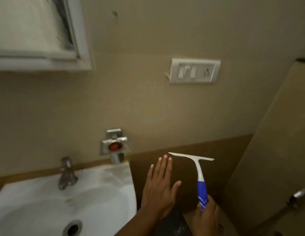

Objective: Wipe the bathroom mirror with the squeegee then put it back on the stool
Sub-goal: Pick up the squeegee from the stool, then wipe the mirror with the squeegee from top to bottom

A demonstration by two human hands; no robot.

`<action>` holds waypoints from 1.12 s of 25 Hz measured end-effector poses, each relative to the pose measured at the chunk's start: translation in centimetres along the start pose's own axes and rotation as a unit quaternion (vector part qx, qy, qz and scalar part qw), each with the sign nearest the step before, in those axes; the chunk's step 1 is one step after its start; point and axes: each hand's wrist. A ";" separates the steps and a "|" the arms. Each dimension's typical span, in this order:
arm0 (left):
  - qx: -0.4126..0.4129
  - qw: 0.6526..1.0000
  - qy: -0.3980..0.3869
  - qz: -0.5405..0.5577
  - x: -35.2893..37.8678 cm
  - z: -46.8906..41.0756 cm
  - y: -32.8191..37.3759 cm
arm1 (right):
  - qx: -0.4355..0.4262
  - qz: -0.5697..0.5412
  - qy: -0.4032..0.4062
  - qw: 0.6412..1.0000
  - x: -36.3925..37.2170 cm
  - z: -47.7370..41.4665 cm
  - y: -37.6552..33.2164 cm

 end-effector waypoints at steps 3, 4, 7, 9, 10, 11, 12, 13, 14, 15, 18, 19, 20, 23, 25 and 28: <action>0.015 0.999 0.045 -0.020 -6.3 -2.1 -2.6 | -0.063 -0.100 0.064 0.991 -0.6 2.5 -7.5; 0.018 0.997 0.063 -0.034 -8.2 -2.7 -3.6 | -0.093 -0.128 0.082 0.984 -0.6 3.4 -9.7; 0.030 0.993 0.092 -0.072 -14.1 -4.0 -6.7 | -0.158 -0.241 0.101 0.952 -0.4 6.0 -16.1; 0.048 0.986 0.132 -0.092 -18.0 -4.6 -8.8 | -0.192 -0.292 0.108 0.931 -0.6 7.4 -20.1; 0.058 0.981 0.158 -0.098 -19.9 -4.9 -9.8 | -0.217 -0.305 0.114 0.920 -1.0 8.1 -22.0; 0.070 0.974 0.189 -0.105 -22.0 -5.4 -10.9 | -0.241 -0.317 0.119 0.910 -1.2 9.0 -23.9; 0.081 0.966 0.217 -0.117 -24.2 -6.0 -12.0 | -0.264 -0.326 0.124 0.899 -1.6 9.7 -25.7; 0.088 0.957 0.244 -0.131 -26.5 -6.6 -13.1 | -0.281 -0.336 0.128 0.890 -1.9 10.4 -27.5; 0.090 0.947 0.271 -0.146 -29.1 -7.3 -14.2 | -0.292 -0.351 0.126 0.881 -2.3 11.1 -29.2; 0.088 0.938 0.295 -0.160 -31.6 -7.9 -15.3 | -0.303 -0.368 0.114 0.872 -2.7 11.8 -31.0; 0.061 0.904 0.351 -0.236 -39.8 -9.6 -19.4 | -0.350 -0.402 0.046 0.845 -3.7 14.3 -35.9; 0.048 0.895 0.361 -0.257 -42.4 -10.2 -20.9 | -0.366 -0.407 0.028 0.836 -4.0 15.2 -37.4; 0.033 0.890 0.367 -0.268 -44.9 -10.7 -22.3 | -0.385 -0.409 0.015 0.827 -4.2 16.1 -38.9; -0.008 0.894 0.367 -0.259 -51.2 -12.1 -25.4 | -0.457 -0.398 0.017 0.795 -4.3 18.7 -43.7; -0.031 0.901 0.349 -0.254 -54.1 -12.9 -26.8 | -0.505 -0.380 0.020 0.775 -4.1 20.0 -47.0; -0.046 0.922 0.291 -0.250 -57.0 -13.8 -28.5 | -0.546 -0.347 0.045 0.761 -3.9 21.3 -51.8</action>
Point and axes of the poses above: each hand's wrist, its own z-axis away from the middle knuckle, its own x-axis out of the palm, y = z × x, and after that the axes turned 4 degrees about y, right-handed
